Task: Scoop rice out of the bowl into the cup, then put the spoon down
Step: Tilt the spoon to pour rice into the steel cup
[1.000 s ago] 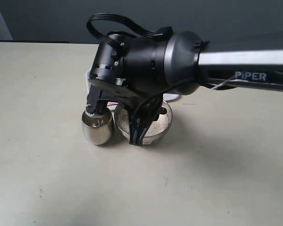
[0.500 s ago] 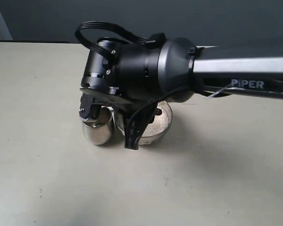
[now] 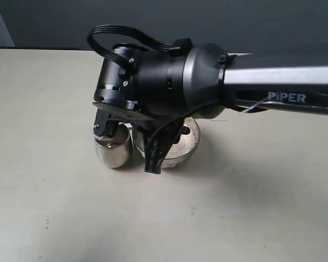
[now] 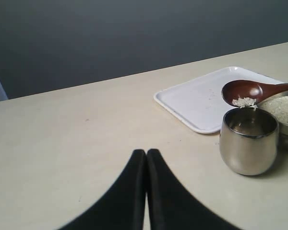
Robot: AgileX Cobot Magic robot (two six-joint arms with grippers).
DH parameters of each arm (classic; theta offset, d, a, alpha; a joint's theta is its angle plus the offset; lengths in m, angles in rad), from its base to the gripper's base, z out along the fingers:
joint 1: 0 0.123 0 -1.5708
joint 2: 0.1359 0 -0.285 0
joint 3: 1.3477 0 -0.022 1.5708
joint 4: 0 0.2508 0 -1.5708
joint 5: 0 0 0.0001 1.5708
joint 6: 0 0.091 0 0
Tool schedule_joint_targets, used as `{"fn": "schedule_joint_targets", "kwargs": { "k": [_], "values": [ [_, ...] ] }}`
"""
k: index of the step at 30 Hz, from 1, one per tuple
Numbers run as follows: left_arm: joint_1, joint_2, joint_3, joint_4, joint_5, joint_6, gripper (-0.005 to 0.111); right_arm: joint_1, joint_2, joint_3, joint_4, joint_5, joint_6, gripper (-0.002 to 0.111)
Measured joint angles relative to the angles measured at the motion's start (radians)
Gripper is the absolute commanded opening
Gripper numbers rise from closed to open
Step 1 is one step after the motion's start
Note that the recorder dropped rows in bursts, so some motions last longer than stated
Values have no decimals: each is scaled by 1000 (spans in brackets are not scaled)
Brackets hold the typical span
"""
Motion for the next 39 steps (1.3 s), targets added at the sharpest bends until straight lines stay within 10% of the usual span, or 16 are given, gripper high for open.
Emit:
{"fn": "schedule_joint_targets", "kwargs": {
  "k": [39],
  "values": [
    [0, 0, 0, 0, 0, 0, 1, 47, 6, 59, -120, -17, 68, -1]
  ]
}}
